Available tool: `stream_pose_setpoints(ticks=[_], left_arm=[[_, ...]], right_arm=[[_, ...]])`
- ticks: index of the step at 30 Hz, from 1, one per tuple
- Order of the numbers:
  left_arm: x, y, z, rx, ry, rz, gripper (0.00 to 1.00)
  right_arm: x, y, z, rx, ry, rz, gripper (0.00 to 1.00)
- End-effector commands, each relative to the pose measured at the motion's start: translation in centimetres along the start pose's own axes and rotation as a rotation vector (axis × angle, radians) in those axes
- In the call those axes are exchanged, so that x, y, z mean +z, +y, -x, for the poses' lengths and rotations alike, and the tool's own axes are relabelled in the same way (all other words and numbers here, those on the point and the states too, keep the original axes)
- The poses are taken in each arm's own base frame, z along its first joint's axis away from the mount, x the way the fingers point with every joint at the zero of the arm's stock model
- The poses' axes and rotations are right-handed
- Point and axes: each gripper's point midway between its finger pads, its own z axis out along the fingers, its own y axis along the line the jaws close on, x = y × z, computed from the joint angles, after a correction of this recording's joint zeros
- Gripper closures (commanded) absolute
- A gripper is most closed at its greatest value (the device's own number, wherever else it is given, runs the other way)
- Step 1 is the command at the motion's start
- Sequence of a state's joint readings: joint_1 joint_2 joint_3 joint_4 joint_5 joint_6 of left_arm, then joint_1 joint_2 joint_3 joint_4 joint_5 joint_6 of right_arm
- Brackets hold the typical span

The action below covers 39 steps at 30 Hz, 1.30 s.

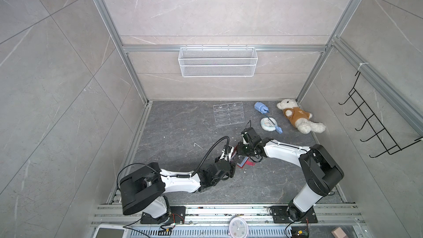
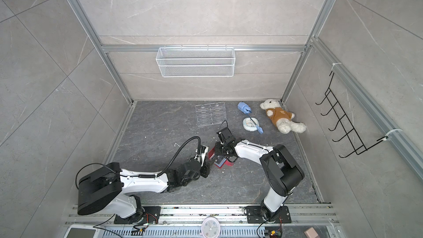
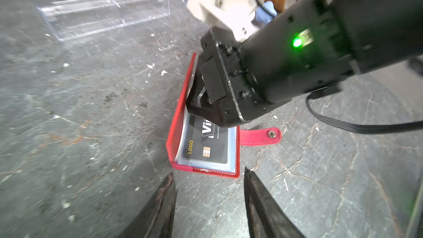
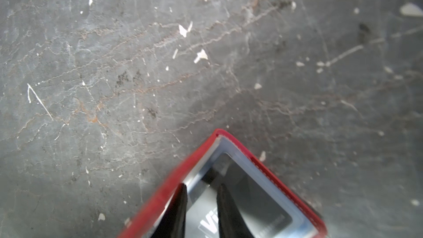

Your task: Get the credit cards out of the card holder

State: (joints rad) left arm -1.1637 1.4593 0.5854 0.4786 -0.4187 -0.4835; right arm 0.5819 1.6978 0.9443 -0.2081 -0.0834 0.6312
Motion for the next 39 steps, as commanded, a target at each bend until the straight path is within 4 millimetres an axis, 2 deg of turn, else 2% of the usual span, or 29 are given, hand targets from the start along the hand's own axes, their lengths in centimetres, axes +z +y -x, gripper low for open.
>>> stream_pose_setpoints(ticks=[1,7,11,15,20,25,28,32,39], left_arm=[[-1.7,1.6,1.9,-0.065,-0.039,0.051,0.47],[-3.2,4.4,2.7,-0.172,-0.032,0.073,0.46],[-3.3,5.7,2.8,-0.243,-0.016,0.054,0.46],[-3.0,5.4,3.2,-0.294,-0.020,-0.023,0.45],[-2.9,6.1,2.6,-0.347,-0.010,-0.017,0.45],[-3.3,7.0,1.8,-0.391,-0.004,0.008,0.45],[-3.0,6.4,0.9,-0.440,0.021,-0.029,0.45],[-2.9,6.0,-0.4,-0.567,0.055,-0.063,0.45],[-2.9,5.7,-1.2,-0.756,0.067,-0.075,0.41]], right_arm=[[0.3,0.9,1.2,-0.043,-0.007,0.016,0.72],[1.6,1.9,1.7,-0.053,0.020,0.034,0.72],[2.1,3.2,1.8,-0.083,0.035,0.052,0.72],[2.1,4.5,1.4,-0.105,0.049,0.075,0.72],[2.2,6.7,-0.2,-0.134,0.083,0.100,0.72],[2.7,7.1,-1.9,-0.096,0.103,0.104,0.72],[2.9,7.1,-2.5,-0.080,0.101,0.097,0.73],[2.6,6.9,-2.8,-0.050,0.084,0.098,0.74],[1.6,6.9,-3.1,-0.007,0.050,0.119,0.76]])
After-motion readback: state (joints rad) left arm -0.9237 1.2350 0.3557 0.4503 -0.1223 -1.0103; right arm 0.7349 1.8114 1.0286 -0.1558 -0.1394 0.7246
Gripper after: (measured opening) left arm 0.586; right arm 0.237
